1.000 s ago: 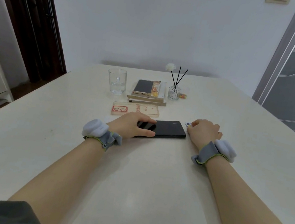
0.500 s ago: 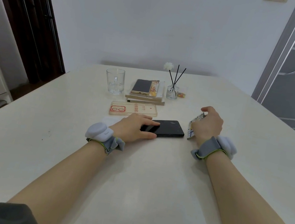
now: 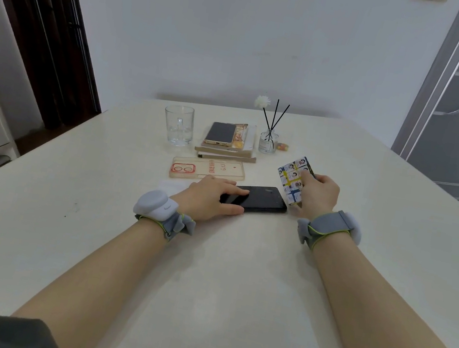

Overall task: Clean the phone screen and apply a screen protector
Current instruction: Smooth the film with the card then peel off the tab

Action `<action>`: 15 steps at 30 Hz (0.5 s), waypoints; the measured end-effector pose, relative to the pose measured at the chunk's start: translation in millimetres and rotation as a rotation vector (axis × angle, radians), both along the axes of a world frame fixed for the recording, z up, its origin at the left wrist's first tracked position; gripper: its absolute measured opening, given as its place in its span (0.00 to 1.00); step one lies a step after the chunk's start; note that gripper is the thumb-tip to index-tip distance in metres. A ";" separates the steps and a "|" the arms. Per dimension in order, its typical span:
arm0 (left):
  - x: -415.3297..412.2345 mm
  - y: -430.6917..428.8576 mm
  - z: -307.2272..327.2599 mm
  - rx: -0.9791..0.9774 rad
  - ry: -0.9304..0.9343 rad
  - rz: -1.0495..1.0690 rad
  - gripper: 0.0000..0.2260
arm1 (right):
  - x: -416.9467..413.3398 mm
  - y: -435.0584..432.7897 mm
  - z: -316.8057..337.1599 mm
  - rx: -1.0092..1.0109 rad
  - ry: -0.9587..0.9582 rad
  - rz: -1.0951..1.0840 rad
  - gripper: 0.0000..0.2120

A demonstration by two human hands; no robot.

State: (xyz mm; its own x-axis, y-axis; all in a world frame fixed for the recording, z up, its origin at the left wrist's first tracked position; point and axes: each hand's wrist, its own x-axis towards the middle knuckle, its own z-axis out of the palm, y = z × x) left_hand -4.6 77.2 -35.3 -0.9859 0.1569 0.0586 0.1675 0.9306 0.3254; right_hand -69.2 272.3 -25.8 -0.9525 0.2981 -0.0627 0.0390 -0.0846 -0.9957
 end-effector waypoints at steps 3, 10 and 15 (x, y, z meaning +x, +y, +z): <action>0.1 0.0 -0.5 0.010 0.009 -0.005 0.23 | 1.8 -4.0 0.0 -0.087 -0.010 0.027 0.08; 0.4 0.5 -0.6 0.019 0.027 -0.016 0.22 | 2.9 -6.4 -1.3 -0.101 -0.030 0.042 0.08; 0.7 1.2 0.6 0.018 0.016 -0.011 0.22 | 3.9 -7.3 -1.2 -0.050 -0.027 0.042 0.08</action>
